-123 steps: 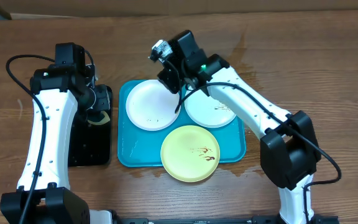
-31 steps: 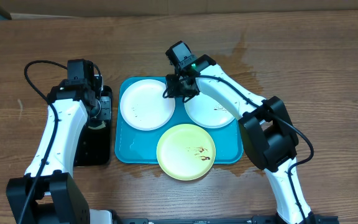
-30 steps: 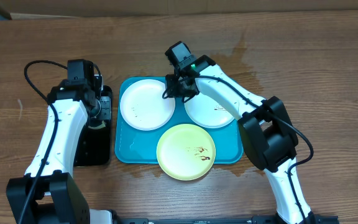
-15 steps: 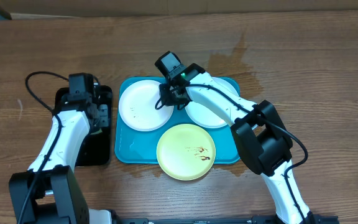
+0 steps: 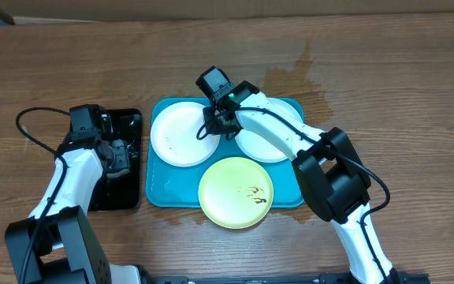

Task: Clean dirty plates on tray and stack at the side
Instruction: 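Dip and wet the sponge in the black soapy tray with the left gripper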

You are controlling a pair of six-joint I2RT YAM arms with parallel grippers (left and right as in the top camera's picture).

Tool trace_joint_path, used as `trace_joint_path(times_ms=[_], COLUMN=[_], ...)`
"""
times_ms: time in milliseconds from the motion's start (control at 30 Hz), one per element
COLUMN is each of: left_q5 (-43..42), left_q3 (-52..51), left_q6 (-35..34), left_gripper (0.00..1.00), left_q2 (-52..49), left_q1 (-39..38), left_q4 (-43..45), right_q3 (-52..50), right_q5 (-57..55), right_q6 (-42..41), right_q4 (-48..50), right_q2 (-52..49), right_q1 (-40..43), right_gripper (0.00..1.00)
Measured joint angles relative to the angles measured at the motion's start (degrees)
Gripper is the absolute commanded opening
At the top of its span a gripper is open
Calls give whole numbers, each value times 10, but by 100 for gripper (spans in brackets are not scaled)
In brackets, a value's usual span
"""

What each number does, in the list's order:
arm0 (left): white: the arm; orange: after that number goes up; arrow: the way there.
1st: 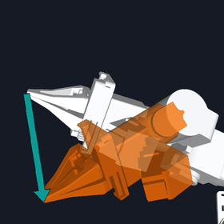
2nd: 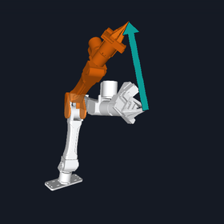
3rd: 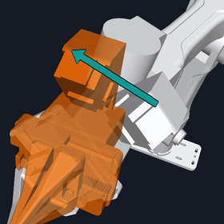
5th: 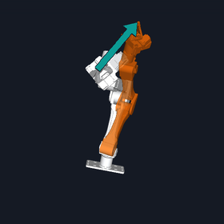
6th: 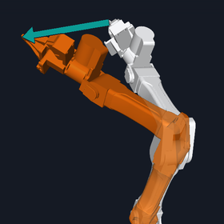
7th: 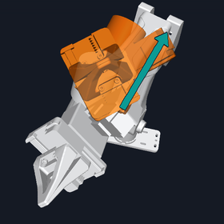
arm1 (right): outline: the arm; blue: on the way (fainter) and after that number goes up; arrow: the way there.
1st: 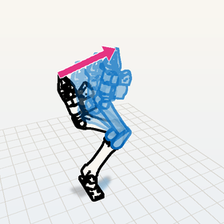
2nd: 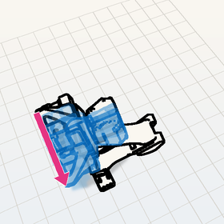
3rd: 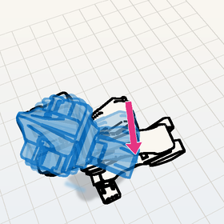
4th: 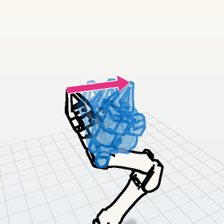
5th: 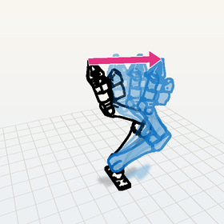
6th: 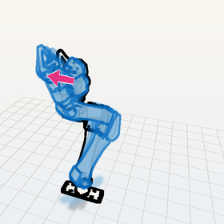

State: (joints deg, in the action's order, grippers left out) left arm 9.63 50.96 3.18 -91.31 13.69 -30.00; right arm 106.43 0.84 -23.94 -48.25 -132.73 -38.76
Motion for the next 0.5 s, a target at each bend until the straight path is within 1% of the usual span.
trace_joint_path(times_ms=[67, 167, 267, 300, 367, 433, 467, 500], left_q5=[-11, -21, -26, -26, -28, -25, -23, -19], left_q3=[-4, -13, -32, -41, -63, -78, -81, -83], left_q6=[0, -2, -1, -3, -1, -3, -2, -1], left_gripper=[52, 47, 33, 25, 17, 18, 31, 40], left_q2=[0, 0, 0, 0, 0, 0, 1, 2], left_q1=[0, 0, 0, 0, 0, 0, -1, -1], left_q4=[-12, -21, -7, 7, 39, 61, 66, 69], right_q3=[0, 0, 0, 0, 0, 0, 0, 0], right_q5=[-2, -3, -4, -4, -4, -4, -4, -4], right_q6=[0, 0, 0, 0, 0, 0, 0, 0], right_q4=[0, -2, -3, -3, -4, -3, -3, -3], right_q2=[0, 0, 0, 0, 0, 0, 0, 0], right_q1=[0, 0, 0, 0, 0, 0, 0, 0], right_gripper=[29, 29, 29, 29, 29, 29, 29, 29])
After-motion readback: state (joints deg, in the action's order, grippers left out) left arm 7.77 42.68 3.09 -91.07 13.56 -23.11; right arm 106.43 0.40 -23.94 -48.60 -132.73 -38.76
